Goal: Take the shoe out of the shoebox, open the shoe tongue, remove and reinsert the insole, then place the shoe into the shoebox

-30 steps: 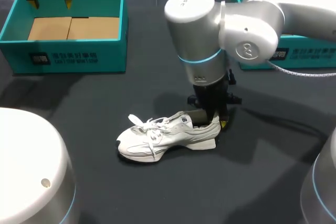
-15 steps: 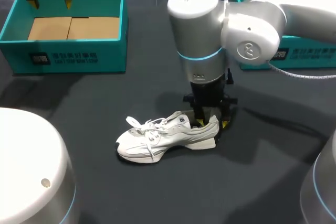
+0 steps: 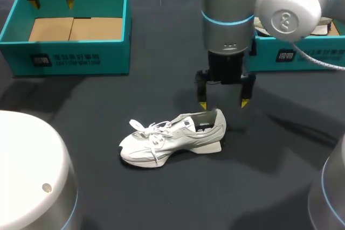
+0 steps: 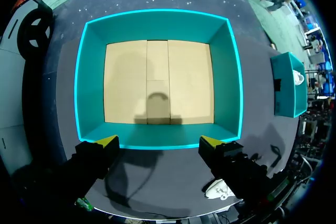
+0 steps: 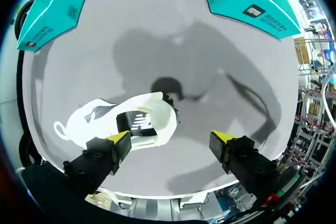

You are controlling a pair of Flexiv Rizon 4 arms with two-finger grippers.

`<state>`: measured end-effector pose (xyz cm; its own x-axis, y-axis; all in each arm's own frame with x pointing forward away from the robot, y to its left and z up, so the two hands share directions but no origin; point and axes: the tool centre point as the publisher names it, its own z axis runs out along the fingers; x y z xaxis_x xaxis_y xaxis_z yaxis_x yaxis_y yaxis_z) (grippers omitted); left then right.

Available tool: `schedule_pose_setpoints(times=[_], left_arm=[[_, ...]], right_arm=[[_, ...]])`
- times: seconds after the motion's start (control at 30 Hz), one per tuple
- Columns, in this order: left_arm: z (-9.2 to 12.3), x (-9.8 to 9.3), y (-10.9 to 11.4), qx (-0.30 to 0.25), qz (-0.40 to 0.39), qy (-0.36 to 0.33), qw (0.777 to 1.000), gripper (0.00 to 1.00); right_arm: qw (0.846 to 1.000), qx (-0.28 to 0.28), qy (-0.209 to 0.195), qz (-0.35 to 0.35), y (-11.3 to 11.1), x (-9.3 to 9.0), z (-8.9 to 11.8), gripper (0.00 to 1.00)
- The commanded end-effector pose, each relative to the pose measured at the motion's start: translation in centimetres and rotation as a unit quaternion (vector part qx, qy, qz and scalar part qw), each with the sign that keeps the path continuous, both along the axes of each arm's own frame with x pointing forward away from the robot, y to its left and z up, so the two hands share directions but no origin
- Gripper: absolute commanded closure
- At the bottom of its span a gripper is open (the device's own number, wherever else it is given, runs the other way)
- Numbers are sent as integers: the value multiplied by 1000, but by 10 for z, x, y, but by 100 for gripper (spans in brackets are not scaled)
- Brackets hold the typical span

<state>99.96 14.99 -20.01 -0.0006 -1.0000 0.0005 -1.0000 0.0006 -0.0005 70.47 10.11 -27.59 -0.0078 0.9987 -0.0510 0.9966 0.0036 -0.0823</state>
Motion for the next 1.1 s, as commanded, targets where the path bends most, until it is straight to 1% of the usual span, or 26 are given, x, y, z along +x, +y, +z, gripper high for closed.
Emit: schedule_pose_setpoints(times=[0.03, 0.33, 0.37, 0.4, 0.43, 0.47, 0.53, 0.6, 0.63, 0.7, 0.73, 0.77, 0.8, 0.83, 1.1], left_arm=[[0, 0, 0, 0, 0, 0, 1000, 0], [0, 0, 0, 0, 0, 0, 1000, 0], [0, 0, 0, 0, 0, 0, 1000, 0], [0, 0, 0, 0, 0, 0, 1000, 0], [0, 0, 0, 0, 0, 0, 1000, 0], [0, 0, 0, 0, 0, 0, 1000, 0], [0, 0, 0, 0, 0, 0, 1000, 0], [0, 0, 0, 0, 0, 0, 1000, 0], [0, 0, 0, 0, 0, 0, 1000, 0], [0, 0, 0, 0, 0, 0, 1000, 0], [0, 0, 0, 0, 0, 0, 1000, 0], [0, 0, 0, 0, 0, 0, 1000, 0], [0, 0, 0, 0, 0, 0, 1000, 0], [0, 0, 0, 0, 0, 0, 1000, 0], [0, 0, 0, 0, 0, 0, 1000, 0]], right_arm=[[987, 126, -33, 92, -24, -10, 11, 0], [987, 126, -33, 92, -24, -10, 11, 0], [985, 120, -42, 112, -27, -10, 7, 0], [980, 136, -46, 141, -31, -11, 2, 0], [974, 152, -61, 157, -37, -12, 0, 0], [964, 176, -68, 185, -42, -14, -2, 0], [940, 215, -98, 245, -54, -18, -2, 0], [923, 234, -107, 285, -68, -20, -3, 0], [919, 236, -115, 295, -74, -21, -4, 0], [902, 260, -130, 319, -88, -22, -4, 0], [897, 264, -136, 328, -95, -22, -5, 0], [882, 281, -143, 350, -102, -22, -5, 0], [864, 305, -146, 373, -109, -23, -6, 0], [850, 320, -139, 395, -116, -23, -7, 0], [850, 320, -139, 395, -116, -23, -7, 0]])
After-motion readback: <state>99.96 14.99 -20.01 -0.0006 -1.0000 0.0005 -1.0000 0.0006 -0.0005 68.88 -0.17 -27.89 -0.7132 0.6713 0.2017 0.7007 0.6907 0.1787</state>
